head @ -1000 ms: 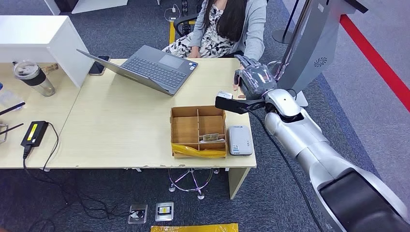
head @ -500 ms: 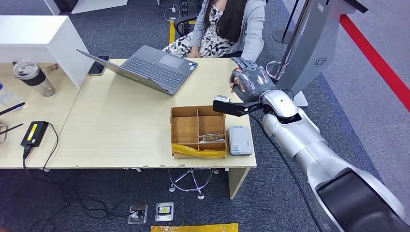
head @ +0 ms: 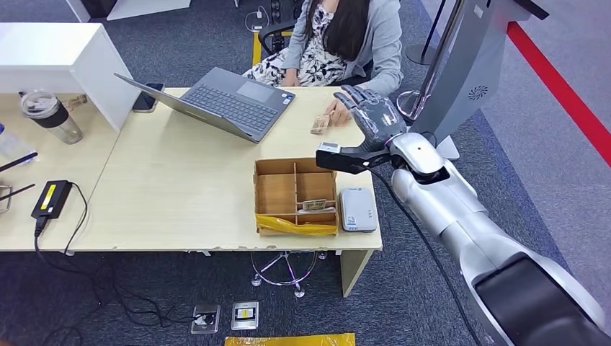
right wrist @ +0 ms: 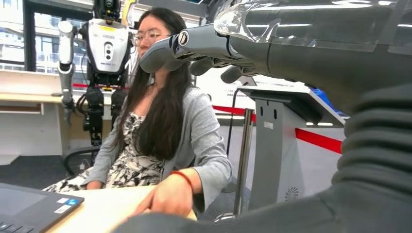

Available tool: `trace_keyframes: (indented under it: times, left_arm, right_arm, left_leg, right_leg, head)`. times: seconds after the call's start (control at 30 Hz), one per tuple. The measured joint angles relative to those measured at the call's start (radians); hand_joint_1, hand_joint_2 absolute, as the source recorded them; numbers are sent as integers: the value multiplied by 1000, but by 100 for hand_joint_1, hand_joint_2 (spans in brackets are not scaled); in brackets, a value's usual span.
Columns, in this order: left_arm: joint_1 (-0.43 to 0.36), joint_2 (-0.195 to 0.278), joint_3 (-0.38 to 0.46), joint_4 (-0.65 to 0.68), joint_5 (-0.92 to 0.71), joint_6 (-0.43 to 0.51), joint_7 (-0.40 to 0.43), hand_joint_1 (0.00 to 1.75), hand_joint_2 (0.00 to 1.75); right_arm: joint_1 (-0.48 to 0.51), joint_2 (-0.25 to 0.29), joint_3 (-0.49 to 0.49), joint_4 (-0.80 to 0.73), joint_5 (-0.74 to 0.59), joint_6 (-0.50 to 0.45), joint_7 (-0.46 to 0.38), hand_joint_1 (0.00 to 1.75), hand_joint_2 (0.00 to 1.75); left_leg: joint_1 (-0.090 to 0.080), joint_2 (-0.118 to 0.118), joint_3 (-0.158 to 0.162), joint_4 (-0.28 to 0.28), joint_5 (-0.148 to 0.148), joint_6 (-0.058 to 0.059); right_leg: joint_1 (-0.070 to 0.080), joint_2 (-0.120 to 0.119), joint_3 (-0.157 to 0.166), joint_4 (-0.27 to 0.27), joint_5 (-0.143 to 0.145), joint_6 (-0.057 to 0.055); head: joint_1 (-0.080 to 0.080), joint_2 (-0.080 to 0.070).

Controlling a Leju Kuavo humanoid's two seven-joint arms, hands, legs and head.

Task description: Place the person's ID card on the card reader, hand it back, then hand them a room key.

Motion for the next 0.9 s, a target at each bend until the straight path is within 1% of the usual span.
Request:
trace_keyframes:
  times: [0.13, 0.27, 0.4, 0.57, 0.7, 0.8, 0.9]
  left_arm:
    - [1, 2, 0, 0, 0, 3, 8, 0, 0]
    - [1, 3, 0, 0, 7, 21, 11, 0, 0]
    - [3, 3, 0, 0, 25, 30, 13, 0, 0]
    - [4, 2, 1, 0, 46, 37, 30, 0, 0]
    - [5, 2, 1, 0, 53, 37, 46, 0, 0]
    - [5, -1, 3, 0, 65, 55, 47, 0, 0]
    - [4, -2, 4, 0, 65, 52, 48, 0, 0]
  right_arm:
    - [37, -35, -19, -113, -31, 70, 55, 0, 0]
    - [80, -63, -39, -256, -93, 169, 138, 0, 0]
    - [154, -107, -72, -450, -180, 241, 247, 0, 0]
    - [274, -182, -125, -716, -279, 285, 367, 0, 0]
    - [373, -239, -155, -902, -330, 310, 429, 0, 175]
    - [442, -269, -163, -1023, -376, 330, 483, 0, 175]
    - [484, -286, -160, -1106, -389, 333, 516, 0, 175]
  left_leg:
    - [0, 0, 0, 0, 0, 0]
    - [0, 2, 1, 0, 0, 0]
    - [0, 1, 1, 0, 0, 0]
    - [0, 1, 0, 0, 0, 0]
    - [0, 2, 0, 0, -1, 0]
    - [0, 2, 0, 0, -1, 0]
    - [0, 2, 0, 0, -1, 0]
  right_leg:
    - [0, 0, 0, 0, 0, 0]
    - [0, 1, 0, 0, 0, 0]
    - [0, 0, 0, 0, 0, 0]
    - [0, 0, 0, -1, 0, 0]
    - [0, 0, 0, -1, 0, 0]
    - [0, 0, 0, -1, 0, 0]
    - [0, 1, 0, -1, 0, 0]
  head:
    - [0, 0]
    - [0, 0]
    - [0, 0]
    - [0, 0]
    - [0, 0]
    - [0, 0]
    - [0, 0]
